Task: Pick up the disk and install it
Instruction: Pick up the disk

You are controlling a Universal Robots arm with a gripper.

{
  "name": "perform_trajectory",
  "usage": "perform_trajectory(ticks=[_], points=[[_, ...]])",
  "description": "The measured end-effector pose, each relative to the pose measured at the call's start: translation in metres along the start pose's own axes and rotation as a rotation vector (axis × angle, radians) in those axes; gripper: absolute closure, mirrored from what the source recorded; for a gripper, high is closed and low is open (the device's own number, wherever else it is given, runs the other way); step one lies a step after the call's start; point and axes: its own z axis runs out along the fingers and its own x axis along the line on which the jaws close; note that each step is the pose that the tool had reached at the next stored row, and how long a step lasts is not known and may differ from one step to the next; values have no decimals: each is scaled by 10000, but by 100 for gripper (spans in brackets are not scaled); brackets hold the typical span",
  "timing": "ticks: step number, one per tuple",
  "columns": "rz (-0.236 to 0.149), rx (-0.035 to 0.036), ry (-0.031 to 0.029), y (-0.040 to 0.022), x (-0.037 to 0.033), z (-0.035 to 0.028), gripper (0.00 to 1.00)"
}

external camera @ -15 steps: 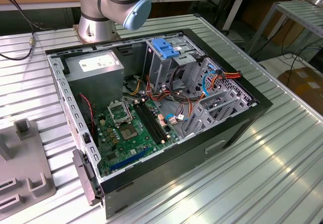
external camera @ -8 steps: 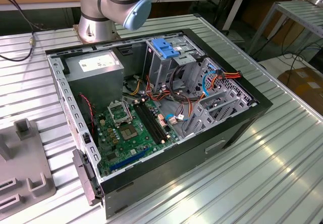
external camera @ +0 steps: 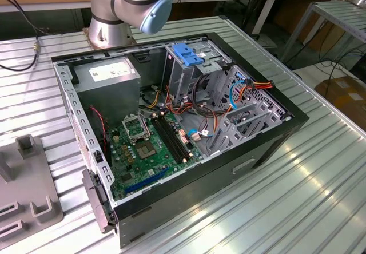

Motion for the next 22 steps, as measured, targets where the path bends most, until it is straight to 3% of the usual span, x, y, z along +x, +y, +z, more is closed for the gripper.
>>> perform_trajectory(ticks=[2,3,4,17,22], points=[[-17,21,-1,-2,15,20,50],[-21,87,3,-3,13,45,50],[-21,92,26,-3,13,59,50],[-19,92,57,-3,12,62,50],[-19,94,56,-4,13,121,50]])
